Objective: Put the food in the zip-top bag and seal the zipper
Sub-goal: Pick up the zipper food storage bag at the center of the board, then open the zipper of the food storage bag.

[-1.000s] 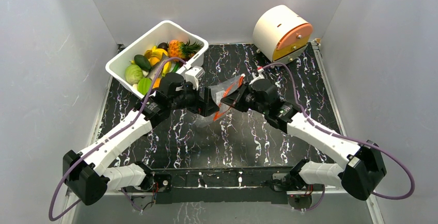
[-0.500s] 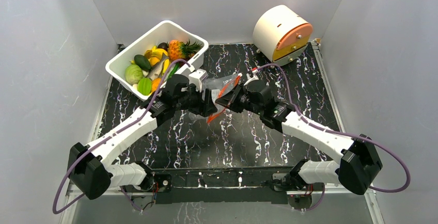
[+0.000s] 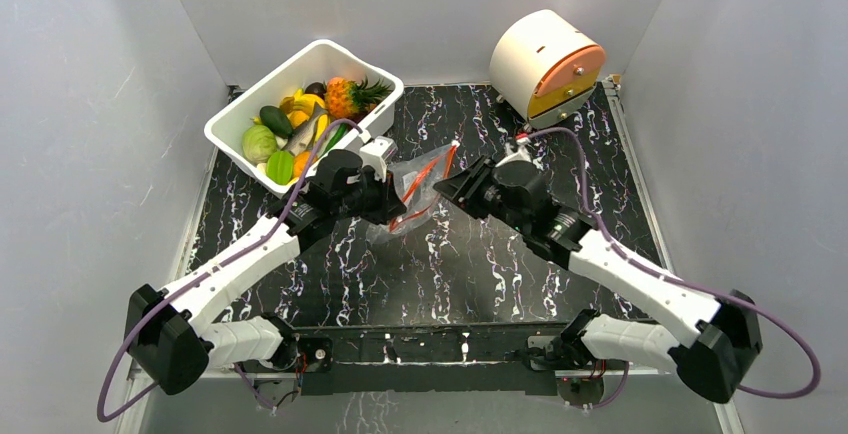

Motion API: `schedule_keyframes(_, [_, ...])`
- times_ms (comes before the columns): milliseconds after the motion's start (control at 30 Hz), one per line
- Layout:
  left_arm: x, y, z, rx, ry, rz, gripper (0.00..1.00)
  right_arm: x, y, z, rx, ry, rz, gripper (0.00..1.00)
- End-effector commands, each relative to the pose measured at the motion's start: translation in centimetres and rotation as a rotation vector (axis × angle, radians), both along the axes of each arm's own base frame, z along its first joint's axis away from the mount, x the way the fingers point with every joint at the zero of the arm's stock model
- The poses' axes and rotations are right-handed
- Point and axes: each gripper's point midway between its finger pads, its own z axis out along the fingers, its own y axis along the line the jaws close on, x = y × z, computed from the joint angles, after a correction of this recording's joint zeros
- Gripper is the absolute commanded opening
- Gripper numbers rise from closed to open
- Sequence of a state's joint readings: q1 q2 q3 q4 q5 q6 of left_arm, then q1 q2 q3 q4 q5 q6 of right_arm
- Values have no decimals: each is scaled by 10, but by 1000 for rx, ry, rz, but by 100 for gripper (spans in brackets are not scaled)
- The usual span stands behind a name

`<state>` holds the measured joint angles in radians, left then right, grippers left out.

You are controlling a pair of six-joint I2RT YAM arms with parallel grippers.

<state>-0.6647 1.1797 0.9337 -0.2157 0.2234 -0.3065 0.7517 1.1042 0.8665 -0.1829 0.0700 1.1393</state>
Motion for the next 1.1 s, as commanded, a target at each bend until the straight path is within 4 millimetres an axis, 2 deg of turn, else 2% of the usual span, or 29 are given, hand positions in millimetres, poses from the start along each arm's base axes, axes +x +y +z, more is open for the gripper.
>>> schedule_keyframes(0, [1,1,13,-31,-36,23,0,2,-30,10,44,-16,-155,38])
schedule_keyframes(200, [-4,-2,21,-68,-38,0,0,1,-31,5,53,22,-170,39])
schedule_keyframes(533, [-18,-10,40,-173,-59,-54,0,15,-26,-10,85,41,-224,39])
schedule_keyframes(867, [-24,-13,36,-200,-26,-68,0,20,-14,-27,79,58,-197,37])
schedule_keyframes(933, [-25,-16,39,-206,-21,-80,0,20,-12,-29,77,62,-190,28])
schedule_keyframes(1033, [-23,-15,45,-210,-27,-71,0,22,-17,-26,54,35,-198,4])
schedule_keyframes(1067, [-22,-13,46,-204,-24,-54,0,22,-22,-27,29,26,-212,0])
